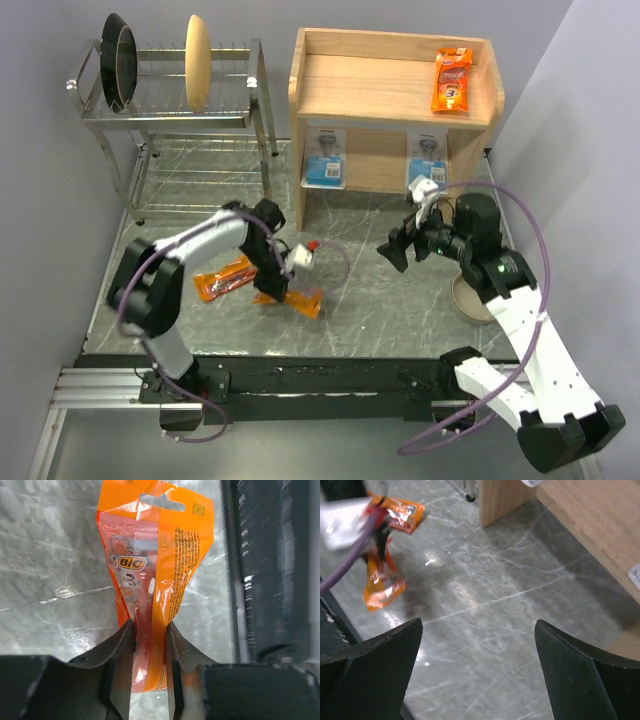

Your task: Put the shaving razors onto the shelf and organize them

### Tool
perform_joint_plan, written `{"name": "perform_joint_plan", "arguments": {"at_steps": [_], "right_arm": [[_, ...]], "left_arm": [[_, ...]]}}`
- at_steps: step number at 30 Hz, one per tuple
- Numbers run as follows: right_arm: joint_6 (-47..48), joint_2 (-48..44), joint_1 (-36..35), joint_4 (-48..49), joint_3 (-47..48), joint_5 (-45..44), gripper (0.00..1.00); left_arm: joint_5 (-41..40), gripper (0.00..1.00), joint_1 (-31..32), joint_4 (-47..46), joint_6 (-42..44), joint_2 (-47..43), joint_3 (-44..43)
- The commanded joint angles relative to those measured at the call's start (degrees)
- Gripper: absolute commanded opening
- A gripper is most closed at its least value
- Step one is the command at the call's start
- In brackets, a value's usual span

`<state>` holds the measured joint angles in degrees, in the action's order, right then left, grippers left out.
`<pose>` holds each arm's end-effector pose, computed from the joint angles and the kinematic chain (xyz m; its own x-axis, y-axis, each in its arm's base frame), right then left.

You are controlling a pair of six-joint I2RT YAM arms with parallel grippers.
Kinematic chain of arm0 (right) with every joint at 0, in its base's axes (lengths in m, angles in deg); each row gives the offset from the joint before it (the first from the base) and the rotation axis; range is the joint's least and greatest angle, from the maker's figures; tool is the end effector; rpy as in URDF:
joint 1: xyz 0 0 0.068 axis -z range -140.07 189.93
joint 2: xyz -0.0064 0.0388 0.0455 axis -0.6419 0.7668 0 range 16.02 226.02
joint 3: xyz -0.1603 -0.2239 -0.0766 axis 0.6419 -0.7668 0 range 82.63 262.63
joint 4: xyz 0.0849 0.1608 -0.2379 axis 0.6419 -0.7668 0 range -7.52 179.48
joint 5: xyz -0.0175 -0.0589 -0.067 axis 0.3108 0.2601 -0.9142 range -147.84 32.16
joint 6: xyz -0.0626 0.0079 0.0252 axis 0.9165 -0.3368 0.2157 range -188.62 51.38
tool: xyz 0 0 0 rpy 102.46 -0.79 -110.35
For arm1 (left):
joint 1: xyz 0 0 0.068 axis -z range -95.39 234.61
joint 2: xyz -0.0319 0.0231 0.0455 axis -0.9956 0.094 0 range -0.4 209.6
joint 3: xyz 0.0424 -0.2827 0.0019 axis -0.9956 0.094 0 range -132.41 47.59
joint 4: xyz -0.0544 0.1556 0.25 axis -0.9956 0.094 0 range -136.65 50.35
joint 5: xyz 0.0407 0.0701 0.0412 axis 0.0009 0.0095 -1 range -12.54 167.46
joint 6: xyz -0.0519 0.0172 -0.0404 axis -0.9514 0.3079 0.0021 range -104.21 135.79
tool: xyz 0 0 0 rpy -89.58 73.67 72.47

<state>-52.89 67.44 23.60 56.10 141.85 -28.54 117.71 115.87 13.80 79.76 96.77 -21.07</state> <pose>0.2142 0.0906 0.3761 -0.2176 -0.3101 -0.9255 -0.7561 0.6531 -0.0411 0.2689 -0.2045 0.1898 -0.0102 0.8085 -0.5885 0.9462 -0.1825 -0.2671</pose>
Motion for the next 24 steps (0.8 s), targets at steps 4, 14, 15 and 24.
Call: {"name": "perform_joint_plan", "arguments": {"at_steps": [4, 14, 15, 24], "right_arm": [[29.8, -9.4, -3.3, 6.1, -9.2, 6.4, 1.0], [52.5, -3.2, -17.8, 10.1, -13.2, 8.2, 1.0], [53.1, -2.6, -19.2, 11.9, -13.3, 8.6, 1.0], [60.4, 4.6, -23.4, 10.3, -12.2, 14.0, 0.97]], "left_arm": [[15.7, 0.23, -4.5, 18.5, -3.5, 10.9, -12.7], [27.3, 0.24, -4.4, 18.5, -10.3, 12.1, -14.7], [28.5, 0.24, -4.5, 18.5, -10.5, 11.9, -14.7], [29.7, 0.24, -4.4, 18.5, -11.6, 10.7, -13.4]]}}
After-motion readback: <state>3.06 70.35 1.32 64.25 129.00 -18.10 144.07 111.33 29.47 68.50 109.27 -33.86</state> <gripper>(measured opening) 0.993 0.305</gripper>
